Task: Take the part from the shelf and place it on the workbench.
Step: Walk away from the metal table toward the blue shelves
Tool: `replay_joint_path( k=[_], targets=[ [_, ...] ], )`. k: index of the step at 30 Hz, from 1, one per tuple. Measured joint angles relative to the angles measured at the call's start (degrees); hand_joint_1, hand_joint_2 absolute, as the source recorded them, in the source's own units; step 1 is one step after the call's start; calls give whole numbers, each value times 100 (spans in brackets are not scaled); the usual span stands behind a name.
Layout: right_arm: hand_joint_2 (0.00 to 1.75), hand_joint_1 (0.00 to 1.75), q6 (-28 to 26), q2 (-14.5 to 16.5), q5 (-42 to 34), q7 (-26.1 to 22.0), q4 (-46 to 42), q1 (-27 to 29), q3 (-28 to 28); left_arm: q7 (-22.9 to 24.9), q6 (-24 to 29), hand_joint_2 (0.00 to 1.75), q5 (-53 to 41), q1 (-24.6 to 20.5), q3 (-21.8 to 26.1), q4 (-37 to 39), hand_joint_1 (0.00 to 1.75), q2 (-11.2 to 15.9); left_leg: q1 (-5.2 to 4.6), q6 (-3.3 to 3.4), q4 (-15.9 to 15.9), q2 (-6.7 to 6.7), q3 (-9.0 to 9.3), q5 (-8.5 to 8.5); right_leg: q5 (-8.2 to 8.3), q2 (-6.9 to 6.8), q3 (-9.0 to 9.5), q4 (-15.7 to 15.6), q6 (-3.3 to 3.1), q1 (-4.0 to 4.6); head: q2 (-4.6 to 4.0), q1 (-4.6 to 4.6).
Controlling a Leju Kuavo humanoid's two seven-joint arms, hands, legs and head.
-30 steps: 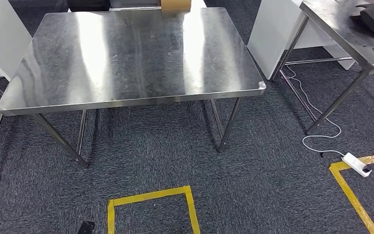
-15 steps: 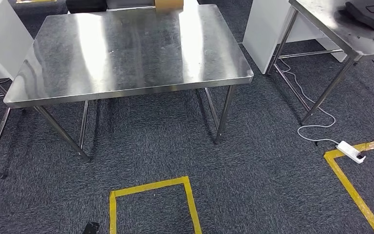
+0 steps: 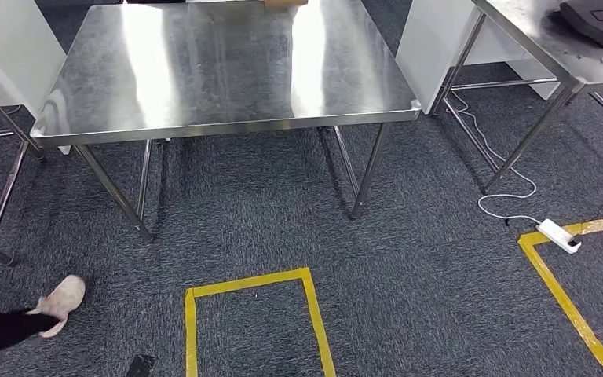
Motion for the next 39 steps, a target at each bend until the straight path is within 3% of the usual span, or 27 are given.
replay_joint_path(
  k=[1,2,4,6,8,9,12,16,18,19,20,22,23,25,26,28,30,31,32,33,34,36,37,39],
  targets=[
    [0,0,2,-1,1,-4,0,1,0,0,7,0,2,1,1,1,0,0,-14,1,2,8,-79,58,-63,0,3,184,26,6,0,-1],
    [0,0,4,-2,1,-9,0,1,1,0,10,0,5,1,1,1,0,-1,-31,-1,3,11,-157,116,-36,0,117,161,58,16,0,-1],
    [0,0,7,-9,1,-19,-1,-4,9,-1,13,0,8,1,1,1,0,-5,-62,-5,5,13,-284,226,152,-1,653,-485,74,52,0,-3],
    [0,0,10,-35,-20,-39,-2,-22,28,-4,14,0,8,2,4,1,0,-21,-84,-38,0,22,-348,326,211,-15,1231,-1334,-14,124,0,-10],
    [0,0,25,-65,-71,-79,-2,-35,40,-10,11,0,3,0,8,1,0,-37,-76,-99,-26,39,-360,423,208,-24,1413,-1697,-102,184,0,-11],
    [0,0,33,-75,-96,-100,-2,-35,41,-12,7,0,-3,-1,9,1,0,-39,-68,-136,-51,45,-361,475,269,-23,1389,-1717,-132,185,0,-9],
    [0,0,48,-83,-119,-127,0,-37,42,-13,-3,0,-15,0,10,1,0,-37,-65,-197,-59,33,-390,509,404,-27,1368,-1822,-222,84,0,8],
    [0,0,50,-82,-119,-127,0,-39,42,-13,-3,0,-16,0,10,1,0,-37,-53,-203,-43,30,-402,482,426,-28,1368,-1835,-231,39,0,6],
    [0,0,55,-75,-114,-126,0,-35,43,-13,-2,0,-27,1,10,1,0,-37,-14,-261,499,-3,-534,-95,538,-42,1257,-1832,-285,26,0,-10],
    [0,0,61,-64,-112,-122,0,-29,43,-13,-1,0,-34,1,10,1,0,-33,54,-355,720,-18,-434,-264,635,-49,1089,-1766,-270,-8,0,-21],
    [0,0,68,-63,-110,-112,-3,-25,44,-14,-2,0,-43,-4,10,1,0,-36,117,-482,774,-43,-222,-492,730,-53,871,-1655,-236,-32,0,-39],
    [0,0,72,-57,-112,-70,-7,-24,45,-14,-6,0,-57,-16,10,-3,0,-37,209,-619,327,-68,293,-403,839,-45,516,-1388,-80,-65,0,-67],
    [0,0,68,-60,-111,-48,-9,-25,45,-14,-9,0,-66,-22,10,-4,0,-41,190,-601,159,-81,377,-468,867,-39,448,-1326,-21,-42,0,-74],
    [0,0,58,-56,-110,-23,-9,-7,46,-13,-14,0,-81,-22,10,-5,0,-39,155,-449,145,-71,289,-426,924,-32,404,-1318,85,-38,0,-71],
    [0,0,58,-50,-110,-16,-7,5,46,-11,-14,0,-86,-27,10,-7,0,-39,140,-362,136,-63,236,-381,872,-31,358,-1280,107,-59,0,-68],
    [0,0,58,-42,-110,-11,-3,14,48,-7,-16,0,-89,-39,14,-14,0,-35,135,-201,116,-39,102,-274,501,-30,199,-905,78,-90,0,-41],
    [0,0,58,-37,-111,-12,-2,14,48,-4,-19,0,-92,-42,16,-21,0,-31,111,-124,119,-21,-43,-160,30,-26,25,-198,51,-80,0,-11],
    [0,0,58,-38,-111,-13,-2,14,48,-4,-20,0,-94,-42,16,-21,0,-33,95,-113,122,-13,-116,-97,-78,-24,-1,100,70,-75,0,-8],
    [0,0,58,-38,-111,-16,-2,14,48,-4,-21,0,-94,-42,16,-21,0,-34,79,-113,124,-6,-191,-35,-73,-22,53,246,106,-69,0,-7],
    [0,0,58,-37,-110,-25,-2,13,49,-4,-21,0,-94,-42,16,-21,0,-36,65,-119,126,-2,-254,28,20,-22,210,185,145,-66,0,-7],
    [0,0,58,-36,-107,-39,-2,7,50,-3,-23,0,-94,-43,16,-21,0,-37,56,-130,128,1,-311,93,135,-22,473,-87,166,-61,0,-8],
    [0,0,58,-37,-98,-76,-3,-16,64,-2,-26,0,-96,-45,17,-22,0,-38,45,-175,129,3,-390,218,183,-19,1121,-980,122,-25,0,-10],
    [0,0,57,-38,-92,-92,-3,-25,75,-2,-27,0,-98,-46,18,-22,0,-39,43,-210,111,7,-408,284,155,-17,1335,-1326,81,12,0,-14],
    [0,0,56,-43,-83,-111,-3,-28,92,-2,-28,0,-102,-49,18,-23,0,-43,48,-284,59,16,-414,414,138,-4,1445,-1611,12,85,0,-9]
  ],
)
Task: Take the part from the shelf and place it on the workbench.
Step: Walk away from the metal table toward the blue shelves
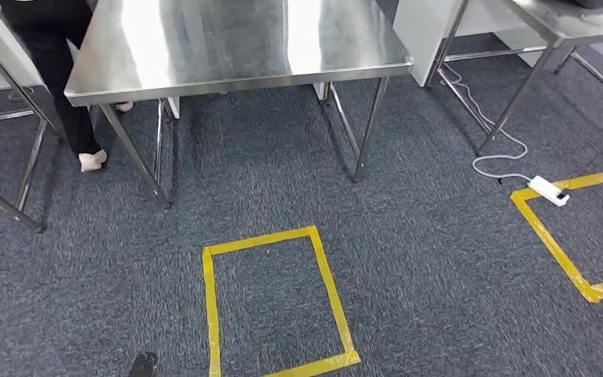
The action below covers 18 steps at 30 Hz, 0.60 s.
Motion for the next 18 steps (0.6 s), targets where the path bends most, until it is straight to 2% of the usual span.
replay_joint_path(
  k=[1,2,3,4,6,7,8,9,10,11,12,13,14,15,17,18],
  targets=[
    [0,0,-1,-2,3,-3,1,3,3,0,-1,0,-1,1,-1,0,0,-1,9,-37,-27,1,-6,40,60,-1,-51,3,-42,-19,0,3],
    [0,0,-1,-1,4,-5,1,5,5,0,-1,0,-1,3,-1,0,0,1,17,-64,-11,-6,-32,2,118,-8,-95,-14,-93,-48,0,4],
    [0,0,-2,2,6,-8,1,6,8,0,-1,0,-1,8,0,0,0,2,23,-83,77,-13,-75,-154,187,-19,-151,-19,-168,-77,0,-7],
    [0,0,-1,9,10,-10,1,10,12,-1,1,0,-1,13,0,0,0,4,27,-95,263,-21,-133,-418,260,-32,-215,-29,-238,-103,0,-21],
    [0,0,2,16,17,-20,1,22,25,-3,8,0,-1,17,-1,0,0,8,29,-113,925,-38,-269,-1020,402,-47,-381,-24,-324,-76,0,-44],
    [0,0,8,17,19,-31,1,26,31,-5,12,0,-1,18,-1,0,0,11,29,-124,1269,-43,-310,-1164,478,-50,-468,-18,-332,-61,0,-48],
    [0,0,17,17,19,-41,1,27,36,-7,18,0,-1,18,-1,0,0,15,30,-134,1510,-47,-302,-1155,556,-53,-565,-5,-327,-52,0,-47],
    [0,0,28,18,19,-50,1,28,38,-9,21,0,-1,18,-1,-1,0,17,33,-140,1583,-46,-215,-1020,627,-53,-666,18,-313,-49,0,-50],
    [44,0,38,19,19,-55,1,30,39,-11,24,0,-2,18,-1,-3,0,19,37,-145,1448,-45,-23,-837,688,-52,-767,54,-292,-52,0,-52],
    [87,0,46,19,20,-56,1,33,40,-13,26,0,-2,15,0,-7,0,20,44,-144,1129,-46,267,-726,737,-50,-868,105,-267,-54,0,-55],
    [131,0,50,20,21,-57,1,37,42,-15,26,0,-3,8,1,-11,0,22,43,-138,704,-50,595,-729,775,-49,-956,167,-238,-45,0,-58],
    [175,0,55,20,22,-62,1,40,43,-20,26,0,-5,-1,2,-15,0,23,38,-118,319,-58,861,-812,809,-51,-1023,220,-201,-34,0,-58],
    [175,0,62,19,24,-67,1,37,44,-26,26,0,-8,-10,1,-17,0,25,24,-85,45,-65,1027,-918,846,-54,-1063,255,-162,-21,0,-60],
    [175,0,73,19,23,-72,1,34,45,-31,26,0,-15,-15,1,-17,0,26,0,-43,-88,-70,1082,-977,889,-57,-1087,263,-118,-9,0,-58],
    [175,0,89,15,6,-75,1,39,45,-38,25,0,-27,-17,1,-16,0,19,-19,74,-130,-58,993,-893,939,-54,-1137,269,-40,-2,0,-62],
    [175,0,92,15,-8,-75,2,48,44,-39,21,0,-36,-19,1,-16,0,16,-18,137,-146,-46,930,-821,849,-46,-1195,350,-32,-11,0,-58]
  ],
)
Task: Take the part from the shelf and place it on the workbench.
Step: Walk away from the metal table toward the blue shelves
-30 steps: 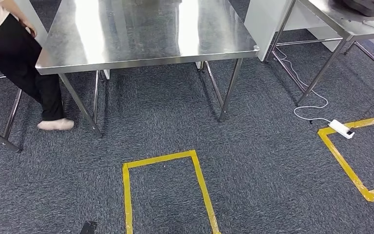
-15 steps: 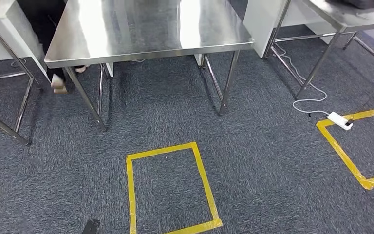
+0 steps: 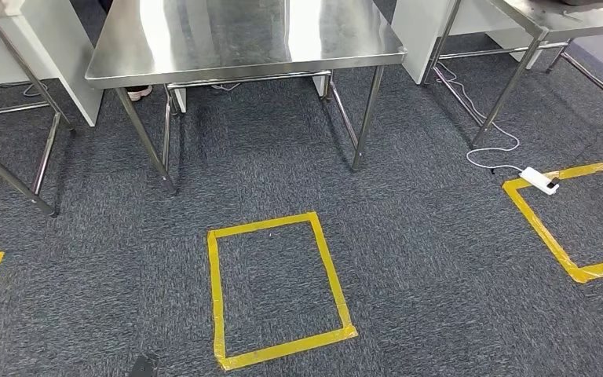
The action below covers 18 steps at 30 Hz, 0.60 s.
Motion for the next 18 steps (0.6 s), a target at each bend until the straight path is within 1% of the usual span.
replay_joint_path(
  k=[1,2,3,4,5,6,7,8,9,10,11,12,13,14,15,16,17,18],
  targets=[
    [175,0,-1,-1,-14,1,1,10,-1,-2,-3,0,-7,-2,2,0,0,-1,9,51,-16,12,-77,74,-180,8,-88,189,-6,-15,0,11],
    [175,0,-2,-2,-30,1,1,12,-1,-5,-6,0,-15,-5,4,-1,0,2,12,81,-17,22,-153,138,-427,17,-192,487,-22,-50,0,25],
    [175,0,-4,-4,-44,2,2,13,-1,-11,-7,0,-21,-5,7,-1,0,5,14,94,-16,26,-232,198,-661,20,-295,848,-19,-62,0,42],
    [175,0,-4,-8,-57,2,2,13,-1,-18,-6,0,-23,-4,9,-2,0,7,14,87,-14,32,-310,257,-812,22,-363,1195,11,-79,0,52],
    [131,0,-5,-9,-72,3,2,13,-1,-24,-5,0,-25,-4,10,-1,0,5,17,71,-11,40,-388,319,-852,23,-361,1426,69,-95,0,54],
    [87,0,-5,-9,-83,3,2,14,-1,-28,-5,0,-26,-4,11,-1,0,3,24,48,-8,52,-462,376,-801,23,-267,1475,140,-113,0,55],
    [44,0,-5,-9,-96,5,2,13,-1,-30,-6,0,-26,-4,11,0,0,1,34,21,-5,62,-527,429,-693,19,-61,1306,210,-136,0,55],
    [0,0,-6,-9,-108,8,2,10,-1,-31,-7,0,-28,-4,12,0,0,-1,44,-10,-2,75,-565,477,-592,-2,244,945,264,-162,0,56],
    [0,0,-6,-7,-117,12,2,-2,-1,-31,-7,0,-31,-4,13,-3,0,0,45,-45,2,91,-594,518,-580,-46,586,474,285,-165,0,62],
    [0,0,-7,-8,-126,16,1,-17,-1,-31,-9,0,-33,-4,15,-5,0,0,42,-89,2,108,-604,561,-604,-82,852,79,259,-134,0,63],
    [0,0,-7,-8,-131,20,1,-31,-1,-30,-10,0,-37,-4,16,-8,0,1,34,-131,4,130,-602,597,-656,-108,1006,-196,210,-102,0,67],
    [0,0,-8,-8,-134,21,1,-40,-1,-29,-12,0,-40,-4,17,-10,0,2,29,-171,-3,155,-607,627,-707,-111,1047,-322,146,-58,0,64],
    [0,0,-9,-10,-138,22,1,-37,-1,-29,-13,0,-42,-5,18,-10,0,0,34,-213,-12,181,-601,655,-695,-85,1010,-327,69,-35,0,58],
    [0,0,-10,-9,-139,22,2,-28,-1,-29,-13,0,-44,-5,19,-10,0,1,49,-244,2,189,-610,649,-671,-65,983,-339,-1,-64,0,56],
    [0,0,-10,-6,-142,27,2,-18,-1,-28,-13,0,-45,-5,20,-10,0,1,65,-267,70,171,-642,575,-637,-45,962,-344,-81,-80,0,48],
    [0,0,-10,-3,-145,36,2,-11,-2,-24,-14,0,-50,-4,21,-10,0,-1,77,-283,260,135,-720,405,-593,-25,934,-353,-161,-95,0,43],
    [0,0,-10,-1,-151,45,2,-9,-2,-15,-15,0,-58,-3,21,-10,0,-2,85,-289,577,87,-846,161,-551,-5,894,-356,-228,-97,0,34],
    [0,0,-10,2,-156,53,2,-5,-3,-1,-15,0,-67,-1,23,-10,0,-3,84,-292,987,49,-1000,-112,-512,22,852,-352,-279,-69,0,28]
  ],
)
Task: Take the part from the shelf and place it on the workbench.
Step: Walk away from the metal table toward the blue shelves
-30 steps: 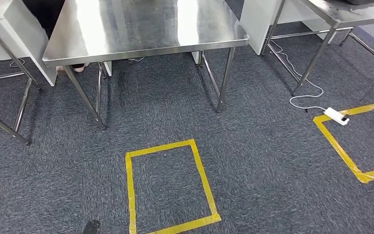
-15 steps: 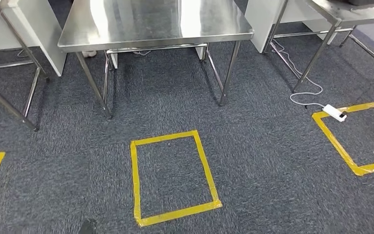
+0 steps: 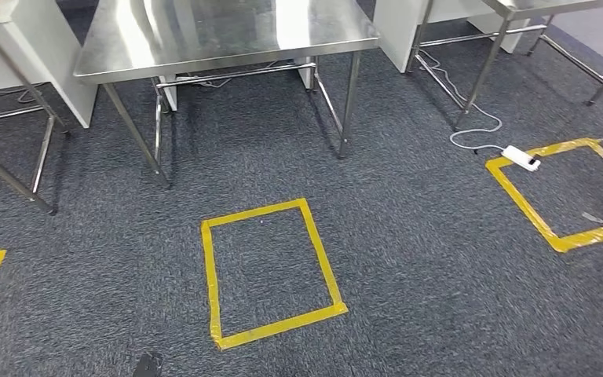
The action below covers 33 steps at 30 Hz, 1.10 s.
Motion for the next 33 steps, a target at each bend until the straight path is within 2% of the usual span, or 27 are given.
replay_joint_path(
  k=[1,2,3,4,5,7,9,11,13,15,16,17,18,19,20,21,22,23,24,25,26,27,29,30,31,32,33],
  targets=[
    [0,0,0,-1,-4,4,0,6,0,18,0,0,-7,1,3,0,0,0,-2,-1,404,-21,-143,-216,35,31,-37,5,-28,27,0,-3],
    [0,0,0,-1,-7,4,0,17,0,38,1,0,-10,3,6,0,0,1,-3,5,672,-33,-219,-317,67,74,-66,11,-42,53,0,-4],
    [0,0,0,0,-7,4,0,31,0,53,2,0,-10,6,10,0,0,3,-6,23,728,-42,-187,-291,93,127,-84,18,-41,77,0,-3],
    [0,0,0,1,-8,4,0,44,0,62,3,0,-10,8,15,0,0,3,-13,52,542,-60,-36,-155,111,185,-99,26,-34,98,0,-4],
    [0,0,0,3,-8,4,0,51,0,67,4,0,-10,10,18,0,0,4,-24,98,179,-114,200,35,122,246,-107,36,-27,115,0,-5],
    [0,0,-1,25,-9,4,3,45,0,69,6,0,-13,16,26,2,0,18,-43,199,-582,-348,665,296,136,355,-142,66,-1,131,0,6],
    [0,0,-5,41,-7,4,5,27,0,73,14,0,-17,24,35,5,0,30,-67,247,-918,-464,839,327,169,459,-200,87,54,124,0,2],
    [0,0,-9,27,-5,4,3,28,0,76,20,0,-19,23,45,6,0,18,-65,259,-1035,-338,847,355,212,552,-269,90,128,142,0,-17],
    [0,0,-10,20,-4,4,4,42,0,75,25,0,-19,21,55,4,0,5,-32,290,-1159,-205,867,419,121,433,-427,294,168,158,0,-3],
    [0,0,-11,10,-4,4,7,40,0,74,28,0,-19,32,61,4,0,3,-25,311,-1212,-61,869,457,-185,208,-759,949,182,121,0,26],
    [0,0,-10,2,-4,3,7,37,0,75,27,0,-19,38,62,5,0,3,-26,313,-1212,21,860,461,-344,149,-951,1351,206,90,0,40],
    [0,0,-5,-3,-4,3,7,41,0,76,27,0,-19,45,62,6,0,1,-24,308,-1211,99,855,461,-442,115,-1088,1647,250,52,0,40],
    [0,0,0,-5,-4,3,7,50,0,77,26,0,-19,48,62,7,0,-2,-16,298,-1209,172,855,460,-453,87,-1125,1745,314,9,0,40],
    [0,0,5,-5,-4,1,7,59,0,79,26,0,-19,49,62,7,0,-4,-1,280,-1208,238,859,457,-370,52,-1035,1596,395,-35,0,42],
    [0,0,10,-7,-4,-1,7,64,0,80,26,0,-19,49,63,7,0,-7,18,252,-1205,298,870,450,-221,-9,-833,1230,480,-79,0,41],
    [0,0,12,-4,-3,-5,7,61,0,80,26,0,-19,49,63,5,0,-4,22,213,-1198,354,885,438,-64,-143,-581,769,550,-115,0,49],
    [0,0,15,-5,-3,-9,6,48,0,81,27,0,-19,52,64,5,0,-2,19,159,-1186,412,899,417,66,-255,-370,386,575,-112,0,66],
    [0,0,18,-2,-2,-12,5,36,0,81,27,0,-20,52,66,5,0,4,6,109,-1173,463,915,397,148,-334,-242,137,555,-105,0,70],
    [0,0,21,1,-2,-14,5,29,0,81,28,0,-22,51,66,5,0,10,-11,65,-1163,511,928,380,181,-370,-200,42,509,-83,0,67],
    [0,0,24,-1,-3,-13,4,29,0,81,28,0,-24,48,66,7,0,12,-14,29,-1160,563,941,370,188,-312,-236,60,447,-55,0,56],
    [0,0,25,-1,-3,-10,4,39,0,81,28,0,-28,43,65,6,0,10,-4,-5,-1159,593,951,359,192,-250,-258,74,387,-67,0,34],
    [0,0,25,-1,-4,-7,4,50,0,81,30,0,-34,38,64,5,0,8,18,-38,-1125,544,947,314,196,-193,-267,81,338,-84,0,16],
    [0,0,24,2,-8,-1,4,55,0,80,33,0,-53,37,63,6,0,4,50,-67,-769,277,804,37,221,-85,-260,77,214,-113,0,-10],
    [0,0,24,5,-9,-3,4,53,0,79,35,0,-61,42,63,6,0,8,52,-56,-406,114,645,-178,230,-32,-266,77,170,-105,0,-26],
    [0,0,25,5,-10,-7,4,49,0,79,36,0,-67,51,64,7,0,10,45,-37,20,16,446,-385,238,28,-274,78,134,-81,0,-32],
    [0,0,25,4,-8,-13,4,48,0,79,37,0,-69,61,65,7,0,13,38,-21,398,-31,258,-521,241,98,-278,80,119,-55,0,-36],
    [0,0,25,4,-6,-19,4,53,0,79,38,0,-69,68,66,7,0,16,34,-5,618,-50,134,-549,242,173,-278,82,116,-34,0,-37]
  ],
)
